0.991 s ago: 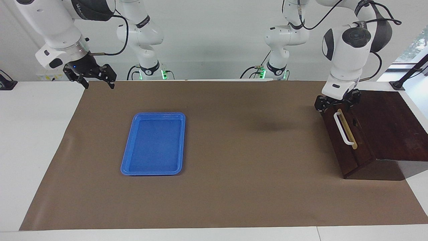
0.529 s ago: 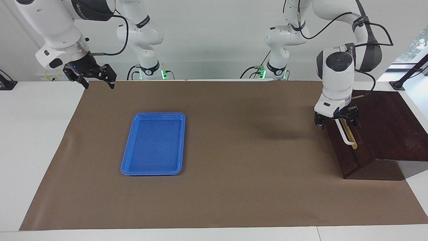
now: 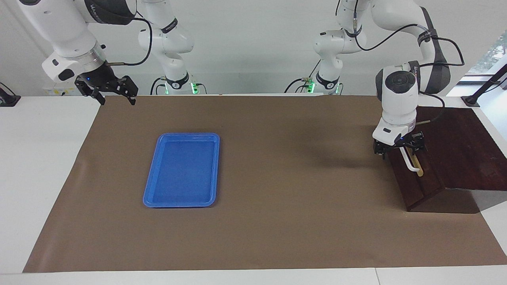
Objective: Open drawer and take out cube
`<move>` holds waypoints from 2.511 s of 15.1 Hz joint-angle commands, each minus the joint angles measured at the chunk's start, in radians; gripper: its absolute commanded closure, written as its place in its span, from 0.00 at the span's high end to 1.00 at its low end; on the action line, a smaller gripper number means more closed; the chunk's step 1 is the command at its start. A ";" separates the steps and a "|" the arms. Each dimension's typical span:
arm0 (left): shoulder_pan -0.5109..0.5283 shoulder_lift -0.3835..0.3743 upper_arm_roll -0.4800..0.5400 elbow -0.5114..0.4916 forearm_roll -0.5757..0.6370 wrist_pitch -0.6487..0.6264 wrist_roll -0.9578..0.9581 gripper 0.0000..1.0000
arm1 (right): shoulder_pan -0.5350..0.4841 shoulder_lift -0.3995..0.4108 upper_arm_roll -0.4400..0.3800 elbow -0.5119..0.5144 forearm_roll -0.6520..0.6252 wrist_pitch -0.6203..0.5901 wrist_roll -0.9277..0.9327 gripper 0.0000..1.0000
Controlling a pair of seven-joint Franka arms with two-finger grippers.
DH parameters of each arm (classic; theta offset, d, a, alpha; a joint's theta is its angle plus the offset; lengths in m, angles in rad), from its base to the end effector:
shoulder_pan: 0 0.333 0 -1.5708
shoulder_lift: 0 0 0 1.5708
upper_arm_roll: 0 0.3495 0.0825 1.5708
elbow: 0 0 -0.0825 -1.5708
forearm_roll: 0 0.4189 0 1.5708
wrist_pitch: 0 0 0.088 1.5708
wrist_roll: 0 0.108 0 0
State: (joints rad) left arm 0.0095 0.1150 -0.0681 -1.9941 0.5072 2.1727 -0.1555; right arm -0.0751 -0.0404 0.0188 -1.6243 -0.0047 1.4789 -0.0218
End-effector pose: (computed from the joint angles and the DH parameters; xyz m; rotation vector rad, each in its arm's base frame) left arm 0.6213 -0.0163 0.4289 -2.7178 0.2456 -0.1490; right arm 0.5635 -0.0321 0.6459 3.1354 -0.0545 -0.1650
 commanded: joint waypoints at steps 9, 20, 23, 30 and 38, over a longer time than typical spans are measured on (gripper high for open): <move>-0.003 0.029 0.013 -0.035 0.028 0.032 -0.044 1.00 | -0.006 -0.018 0.006 -0.017 -0.011 -0.008 -0.023 1.00; -0.037 0.026 -0.077 -0.020 0.027 -0.053 -0.084 1.00 | -0.008 -0.018 0.006 -0.017 -0.011 -0.008 -0.023 1.00; -0.037 0.026 -0.131 0.003 0.022 -0.105 -0.099 1.00 | -0.006 -0.018 0.006 -0.017 -0.011 -0.008 -0.023 1.00; -0.037 0.017 -0.214 0.023 0.008 -0.165 -0.104 1.00 | -0.006 -0.018 0.006 -0.017 -0.011 -0.008 -0.023 1.00; -0.030 0.020 -0.234 0.099 -0.053 -0.238 -0.102 1.00 | -0.006 -0.018 0.004 -0.017 -0.011 -0.008 -0.023 1.00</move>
State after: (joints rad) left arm -0.0201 0.1425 -0.3068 -1.9559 0.5030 2.0024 -0.2581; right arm -0.0751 -0.0404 0.0188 -1.6243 -0.0047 1.4789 -0.0218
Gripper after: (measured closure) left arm 0.000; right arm 0.000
